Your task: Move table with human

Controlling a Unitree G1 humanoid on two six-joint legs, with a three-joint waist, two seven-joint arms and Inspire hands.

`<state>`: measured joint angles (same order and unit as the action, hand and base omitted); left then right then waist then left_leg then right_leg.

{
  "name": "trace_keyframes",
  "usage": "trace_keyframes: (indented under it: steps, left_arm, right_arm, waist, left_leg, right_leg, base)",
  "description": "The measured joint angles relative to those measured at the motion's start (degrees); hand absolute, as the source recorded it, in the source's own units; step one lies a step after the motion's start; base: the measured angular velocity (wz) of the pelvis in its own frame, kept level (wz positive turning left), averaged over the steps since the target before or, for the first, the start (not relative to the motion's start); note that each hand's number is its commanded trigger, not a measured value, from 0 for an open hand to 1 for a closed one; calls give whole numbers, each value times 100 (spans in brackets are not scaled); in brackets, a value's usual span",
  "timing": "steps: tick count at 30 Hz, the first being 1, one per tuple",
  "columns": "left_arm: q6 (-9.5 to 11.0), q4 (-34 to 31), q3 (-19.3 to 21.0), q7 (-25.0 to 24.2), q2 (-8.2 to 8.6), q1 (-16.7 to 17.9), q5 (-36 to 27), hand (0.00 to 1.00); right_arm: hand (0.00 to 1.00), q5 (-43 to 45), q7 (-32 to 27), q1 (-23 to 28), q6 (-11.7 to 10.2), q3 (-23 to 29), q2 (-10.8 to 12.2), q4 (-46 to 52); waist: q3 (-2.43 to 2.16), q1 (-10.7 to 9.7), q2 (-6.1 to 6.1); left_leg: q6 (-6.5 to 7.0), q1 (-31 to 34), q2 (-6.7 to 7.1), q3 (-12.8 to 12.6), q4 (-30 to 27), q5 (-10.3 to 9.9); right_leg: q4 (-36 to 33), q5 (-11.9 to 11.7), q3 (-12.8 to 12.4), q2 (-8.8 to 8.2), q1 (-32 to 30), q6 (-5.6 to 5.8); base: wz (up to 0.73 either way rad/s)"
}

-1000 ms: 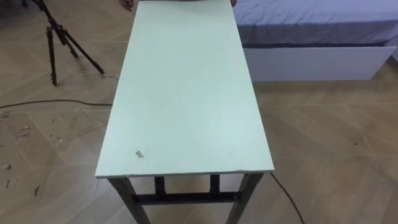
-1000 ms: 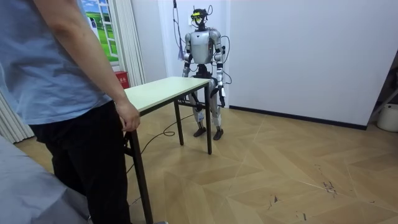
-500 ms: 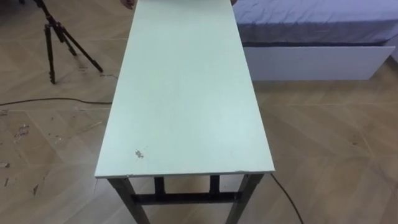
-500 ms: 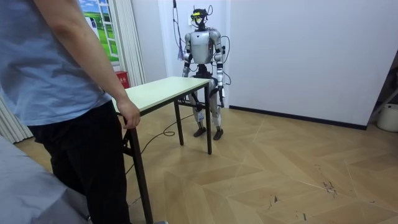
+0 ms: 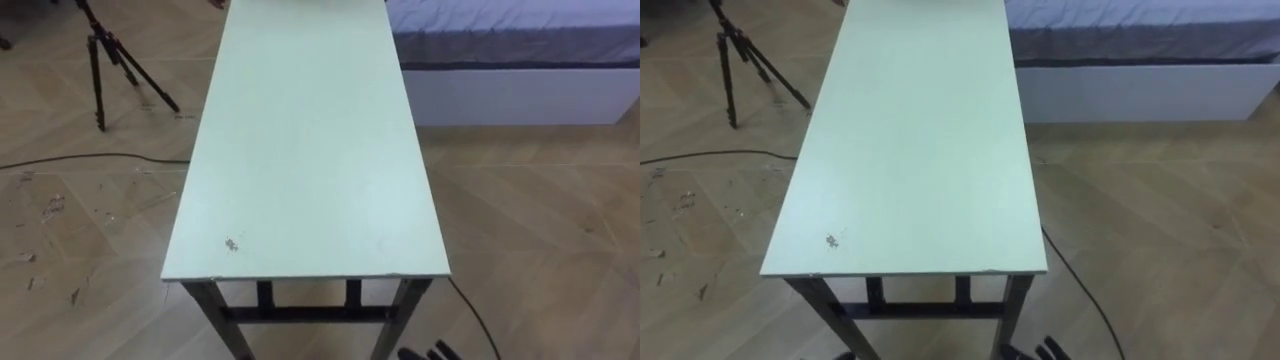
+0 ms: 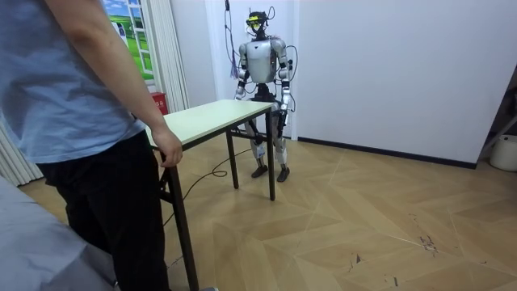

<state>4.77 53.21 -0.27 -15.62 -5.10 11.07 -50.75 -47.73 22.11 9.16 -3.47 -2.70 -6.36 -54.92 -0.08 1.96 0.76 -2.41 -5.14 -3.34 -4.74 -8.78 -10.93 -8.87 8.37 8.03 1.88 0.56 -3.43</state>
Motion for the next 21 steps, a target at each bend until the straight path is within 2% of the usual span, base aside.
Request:
trace_keyframes:
  steps: [2,4,6,9,14,17,18,21]
  left_arm:
    - [-3,-315,-175,-122,-3,131,-274,0]
    - [-15,-628,-435,-135,-19,263,-677,0]
    - [-48,-941,-769,-142,-15,289,-1173,0]
    - [-167,-1447,-1124,-148,-13,308,-1494,0]
    - [-317,-2305,-1531,-154,-63,305,-1966,0]
    - [-368,-2689,-1702,-156,-92,301,-2294,0]
    - [-394,-2804,-1775,-154,-127,293,-2519,0]
    - [-444,-2983,-1872,-147,-168,253,-2652,0]
  right_arm:
    - [0,-184,58,163,44,-73,10,317]
    - [0,-481,61,381,78,-283,12,767]
    - [0,-893,74,579,132,-626,27,1395]
    - [0,-1302,90,843,296,-908,6,2124]
    - [0,-1715,123,984,494,-1211,-137,2639]
    - [0,-2057,114,962,589,-1400,-263,3109]
    - [0,-2279,118,820,592,-1498,-261,3232]
    - [0,-2426,118,459,574,-1627,-224,3283]
  waist:
    - [-19,-6,2]
    - [-10,14,-13]
    - [26,1,-53]
    - [51,-1,-89]
    - [74,-11,-54]
    - [110,-7,7]
    - [111,-20,8]
    - [122,-55,-15]
  left_leg:
    - [0,54,1,-1,3,0]
    - [0,42,1,-1,5,0]
    - [0,43,0,11,6,0]
    - [-2,46,3,14,6,-3]
    - [-1,26,3,3,6,-9]
    - [-2,11,2,-24,9,-9]
    - [-1,10,-1,-27,9,-8]
    - [-1,-8,-2,-21,9,-8]
  right_leg:
    - [-12,0,-3,-1,-56,0]
    - [-18,0,-12,4,-43,0]
    - [-19,0,-11,6,-47,0]
    - [3,0,-18,3,-41,0]
    - [-60,0,-100,8,-57,1]
    - [-112,0,-151,12,-103,1]
    - [-132,0,-154,15,-114,0]
    - [-173,9,-155,16,-110,-7]
  base:
    - [-3]
    - [-8]
    - [-2]
    - [0]
    - [-7]
    - [-13]
    - [-8]
    - [5]
